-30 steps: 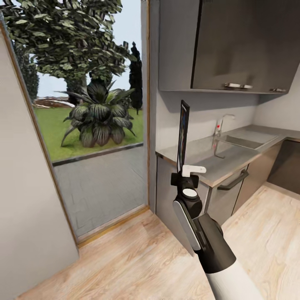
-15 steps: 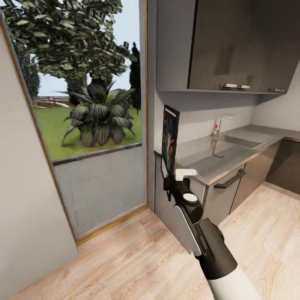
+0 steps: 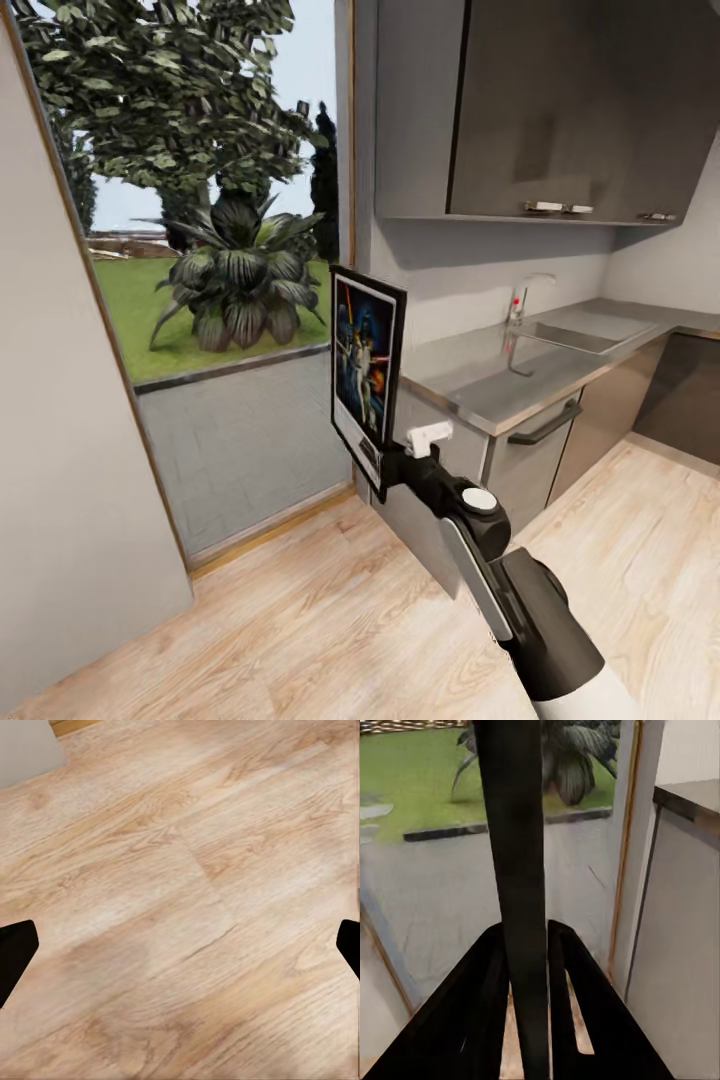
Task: Pick up the poster from the kitchen countertop and hang it on one of the wall nails in the kitchen.
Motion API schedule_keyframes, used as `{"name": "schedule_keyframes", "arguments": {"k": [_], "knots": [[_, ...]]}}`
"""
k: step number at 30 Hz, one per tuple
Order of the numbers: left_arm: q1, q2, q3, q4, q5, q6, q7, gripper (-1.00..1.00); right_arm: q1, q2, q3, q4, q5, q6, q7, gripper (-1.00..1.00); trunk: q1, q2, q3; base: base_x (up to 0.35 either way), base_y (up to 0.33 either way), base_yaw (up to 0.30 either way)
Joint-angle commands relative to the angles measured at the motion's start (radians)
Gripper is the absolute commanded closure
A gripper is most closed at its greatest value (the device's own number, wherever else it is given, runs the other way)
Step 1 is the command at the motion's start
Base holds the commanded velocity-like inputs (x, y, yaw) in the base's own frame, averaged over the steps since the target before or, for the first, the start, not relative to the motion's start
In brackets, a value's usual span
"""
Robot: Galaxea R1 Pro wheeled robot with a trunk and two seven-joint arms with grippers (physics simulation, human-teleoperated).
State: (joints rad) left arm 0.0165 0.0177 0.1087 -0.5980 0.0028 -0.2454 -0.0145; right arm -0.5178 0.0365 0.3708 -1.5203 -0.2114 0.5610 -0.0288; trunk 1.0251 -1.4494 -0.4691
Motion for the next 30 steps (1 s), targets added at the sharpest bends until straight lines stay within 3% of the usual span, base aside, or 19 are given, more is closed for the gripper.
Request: {"name": "schedule_keyframes", "arguments": {"k": [1, 4, 7, 11, 14, 21, 25, 30], "knots": [[0.000, 0.000, 0.002, -0.001, 0.000, -0.001, -0.014, -1.00, 0.007, -0.026, 0.000, 0.000, -0.005, -0.024, 0.063, 1.00, 0.000, -0.001, -0.001, -0.023, 0.000, 0.000], [0.000, 0.002, 0.002, -0.001, 0.000, 0.000, -0.050, -1.00, 0.022, -0.073, 0.001, 0.006, -0.005, -0.059, 0.185, 1.00, 0.000, -0.001, -0.001, -0.014, 0.000, 0.000], [0.000, 0.017, 0.002, 0.000, 0.000, 0.001, -0.085, -1.00, 0.069, -0.101, 0.000, 0.012, -0.003, -0.102, 0.284, 1.00, 0.000, -0.001, -0.001, -0.005, 0.000, 0.000], [0.000, 0.025, 0.002, 0.003, 0.000, 0.001, -0.095, -1.00, 0.119, -0.113, -0.001, 0.016, 0.007, -0.174, 0.329, 1.00, 0.000, -0.001, -0.001, -0.001, 0.000, 0.000], [0.000, 0.028, 0.002, 0.006, 0.000, 0.000, -0.099, -1.00, 0.158, -0.140, -0.004, 0.020, 0.013, -0.210, 0.390, 1.00, 0.000, -0.001, -0.001, 0.000, 0.000, 0.000], [0.000, 0.028, 0.002, 0.007, 0.000, 0.000, -0.100, -1.00, 0.166, -0.152, -0.032, 0.063, 0.010, -0.217, 0.436, 1.00, 0.000, -0.001, -0.001, -0.033, 0.000, 0.000], [0.000, 0.028, 0.001, 0.007, 0.000, 0.000, -0.102, -1.00, 0.166, -0.153, -0.068, 0.072, 0.009, -0.219, 0.481, 1.00, 0.000, -0.001, -0.001, -0.248, 0.000, 0.000], [0.000, 0.028, 0.000, 0.007, 0.000, 0.000, -0.102, -1.00, 0.166, -0.153, -0.078, 0.073, 0.009, -0.219, 0.523, 1.00, 0.000, -0.001, -0.001, -0.322, 0.000, 0.000]]}}
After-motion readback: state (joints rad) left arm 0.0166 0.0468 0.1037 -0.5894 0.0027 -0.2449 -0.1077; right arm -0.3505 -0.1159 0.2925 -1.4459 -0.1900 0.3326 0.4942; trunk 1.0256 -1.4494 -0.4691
